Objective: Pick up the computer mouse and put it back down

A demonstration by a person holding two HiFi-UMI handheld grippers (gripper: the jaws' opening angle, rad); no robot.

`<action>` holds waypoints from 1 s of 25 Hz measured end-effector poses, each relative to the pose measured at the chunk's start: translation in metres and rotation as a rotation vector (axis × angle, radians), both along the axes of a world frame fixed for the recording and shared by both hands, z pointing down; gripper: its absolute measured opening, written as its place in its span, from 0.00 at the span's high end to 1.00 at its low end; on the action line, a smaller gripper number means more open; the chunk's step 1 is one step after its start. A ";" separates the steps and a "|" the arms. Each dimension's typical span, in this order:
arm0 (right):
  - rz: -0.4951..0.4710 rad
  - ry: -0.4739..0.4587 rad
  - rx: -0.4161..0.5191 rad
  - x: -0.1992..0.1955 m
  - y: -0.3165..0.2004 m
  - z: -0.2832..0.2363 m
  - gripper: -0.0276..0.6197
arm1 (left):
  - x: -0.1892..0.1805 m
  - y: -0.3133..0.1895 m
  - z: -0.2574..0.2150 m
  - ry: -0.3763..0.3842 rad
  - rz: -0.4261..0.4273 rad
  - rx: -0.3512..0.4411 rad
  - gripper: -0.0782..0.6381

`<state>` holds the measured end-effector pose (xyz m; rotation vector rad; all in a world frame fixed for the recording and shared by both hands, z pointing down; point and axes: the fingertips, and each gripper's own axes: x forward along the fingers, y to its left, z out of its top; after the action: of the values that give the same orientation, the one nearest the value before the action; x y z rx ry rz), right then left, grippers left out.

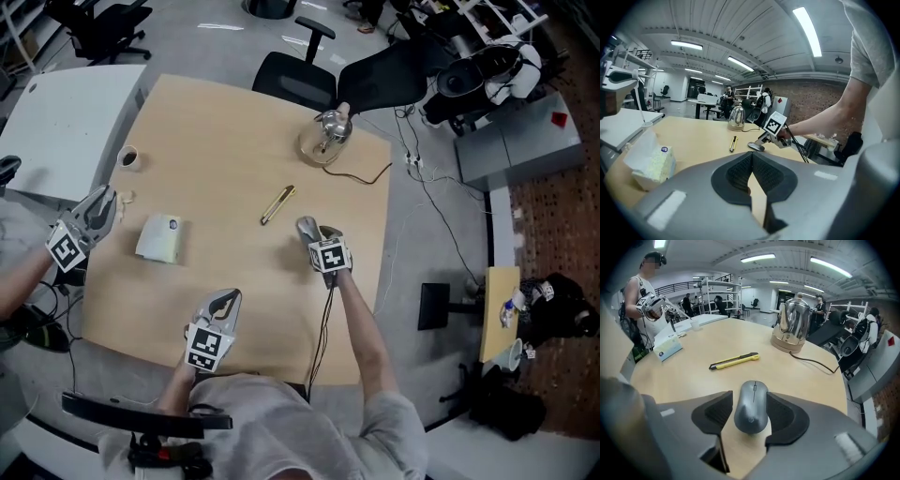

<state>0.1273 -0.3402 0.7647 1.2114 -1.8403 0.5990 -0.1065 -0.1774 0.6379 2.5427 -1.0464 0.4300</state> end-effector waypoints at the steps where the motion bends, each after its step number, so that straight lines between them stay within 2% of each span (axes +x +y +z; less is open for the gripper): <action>1: -0.004 0.011 -0.005 0.001 -0.002 0.004 0.60 | -0.001 -0.001 0.001 0.000 -0.003 -0.001 0.86; 6: -0.028 0.054 -0.045 0.004 -0.007 0.022 0.58 | -0.005 -0.001 0.007 -0.007 -0.012 -0.024 0.86; 13: 0.048 -0.017 -0.101 0.006 -0.016 0.038 0.51 | -0.008 -0.011 0.012 0.024 -0.048 -0.057 0.86; 25: 0.019 -0.058 -0.169 0.001 -0.018 0.047 0.48 | -0.008 -0.017 0.020 0.025 -0.059 -0.077 0.86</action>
<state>0.1280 -0.3581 0.8119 1.1107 -1.7884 0.7915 -0.1143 -0.1945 0.6577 2.4374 -1.0716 0.4135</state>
